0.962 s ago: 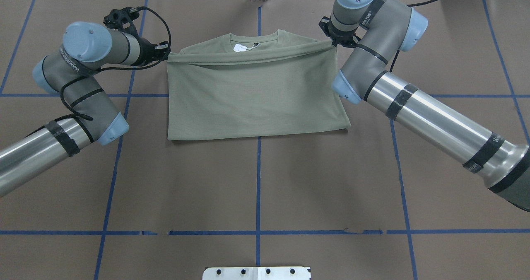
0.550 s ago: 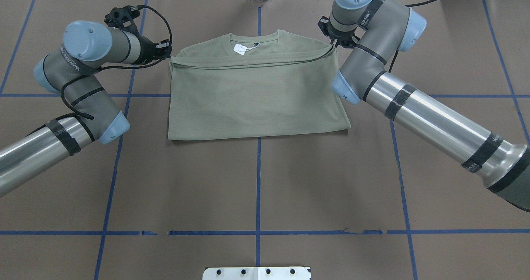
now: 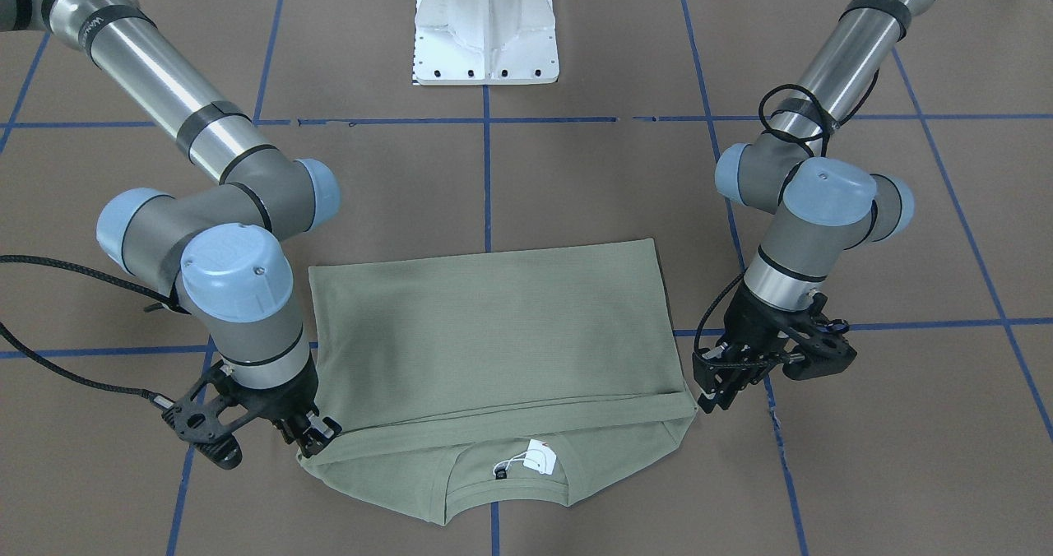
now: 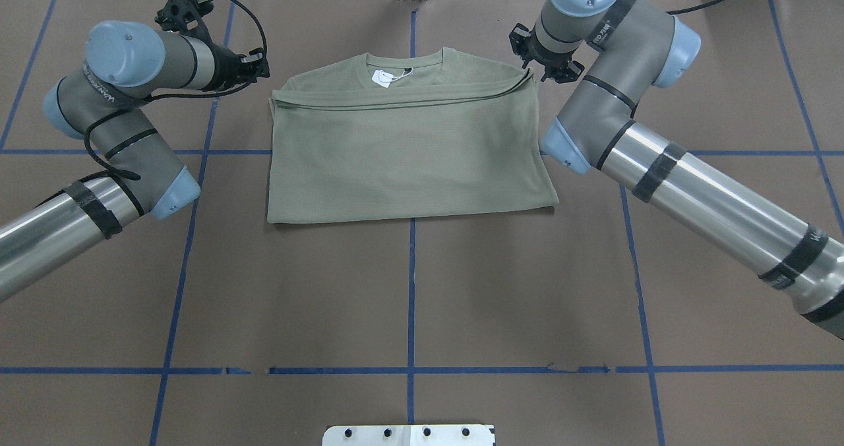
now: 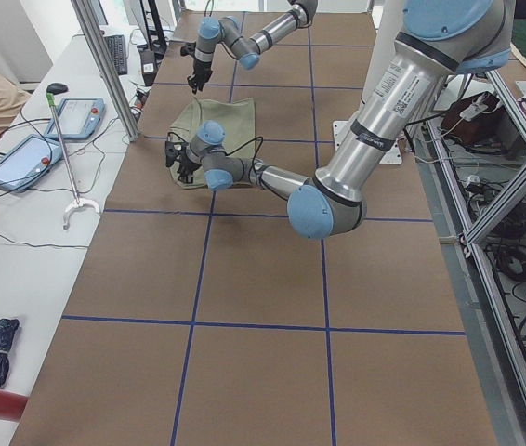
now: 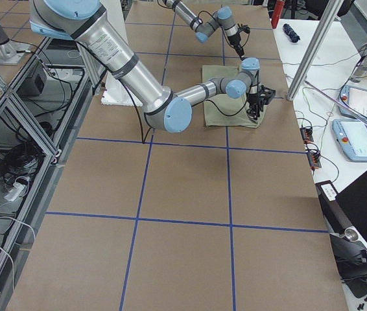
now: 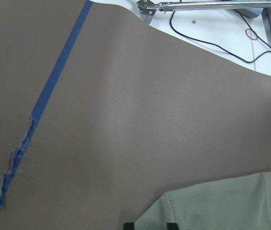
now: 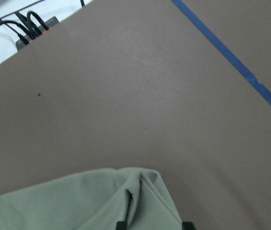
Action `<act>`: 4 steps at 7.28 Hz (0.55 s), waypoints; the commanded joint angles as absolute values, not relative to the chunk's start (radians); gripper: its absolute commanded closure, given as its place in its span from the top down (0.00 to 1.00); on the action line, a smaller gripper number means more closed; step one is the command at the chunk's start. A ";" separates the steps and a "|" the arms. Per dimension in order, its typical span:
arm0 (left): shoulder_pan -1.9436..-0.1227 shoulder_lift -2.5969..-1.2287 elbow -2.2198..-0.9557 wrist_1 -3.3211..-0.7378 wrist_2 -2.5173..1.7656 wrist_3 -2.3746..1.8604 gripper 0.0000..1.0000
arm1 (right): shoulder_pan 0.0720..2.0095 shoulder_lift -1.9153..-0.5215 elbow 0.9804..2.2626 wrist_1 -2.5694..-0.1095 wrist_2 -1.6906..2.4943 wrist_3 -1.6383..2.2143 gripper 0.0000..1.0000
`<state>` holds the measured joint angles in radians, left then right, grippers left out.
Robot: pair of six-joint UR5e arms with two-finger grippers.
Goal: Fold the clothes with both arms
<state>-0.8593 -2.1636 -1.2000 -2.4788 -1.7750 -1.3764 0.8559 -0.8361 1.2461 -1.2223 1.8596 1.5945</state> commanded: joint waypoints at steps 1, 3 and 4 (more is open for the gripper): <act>-0.862 -2.163 -1.207 -2.482 -1.776 -1.379 0.37 | 0.801 -1.070 1.515 -1.218 1.930 1.661 0.59; -0.862 -2.157 -1.226 -2.482 -1.776 -1.379 0.38 | 0.766 -1.178 1.644 -1.216 1.925 1.815 0.70; -0.861 -2.157 -1.227 -2.482 -1.776 -1.379 0.38 | 0.743 -1.184 1.638 -1.163 1.913 1.897 0.70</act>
